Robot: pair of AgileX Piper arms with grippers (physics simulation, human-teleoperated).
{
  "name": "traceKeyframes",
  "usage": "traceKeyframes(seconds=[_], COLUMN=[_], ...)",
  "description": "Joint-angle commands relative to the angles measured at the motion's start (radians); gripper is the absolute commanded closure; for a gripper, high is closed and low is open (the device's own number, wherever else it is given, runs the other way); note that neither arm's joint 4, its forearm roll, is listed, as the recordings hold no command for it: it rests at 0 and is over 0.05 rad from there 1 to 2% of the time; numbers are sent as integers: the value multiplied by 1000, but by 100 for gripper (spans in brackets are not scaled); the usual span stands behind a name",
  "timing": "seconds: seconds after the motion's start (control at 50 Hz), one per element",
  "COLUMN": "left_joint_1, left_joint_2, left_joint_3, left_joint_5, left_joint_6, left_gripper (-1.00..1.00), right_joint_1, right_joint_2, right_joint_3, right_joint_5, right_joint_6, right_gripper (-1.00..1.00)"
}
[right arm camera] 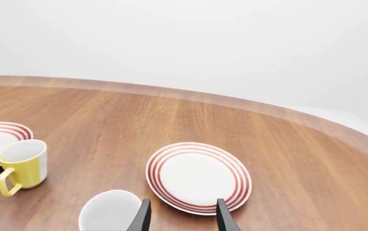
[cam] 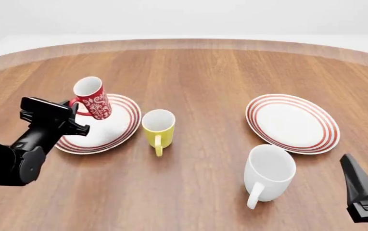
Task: Put the red mug on the left plate.
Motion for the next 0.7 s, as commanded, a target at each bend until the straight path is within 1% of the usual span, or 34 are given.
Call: traceKeyframes(seconds=[0.02, 0.38, 0.6, 0.7], left_joint_1=[19, 44, 48, 47], left_joint_2=[62, 127, 123, 124], left_joint_3=[-5, -23, -18, -27], left_joint_5=[-40, -69, -72, -56], left_joint_6=[12, 22, 25, 17], left_gripper=[100, 100, 100, 100], right_joint_1=[-3, -4, -4, -4], right_joint_2=[-29, -26, -27, -29], right_joint_3=[0, 0, 0, 0], right_joint_5=[25, 19, 20, 22], right_joint_6=[-1, -2, -2, -2], right_gripper=[-100, -100, -100, -100])
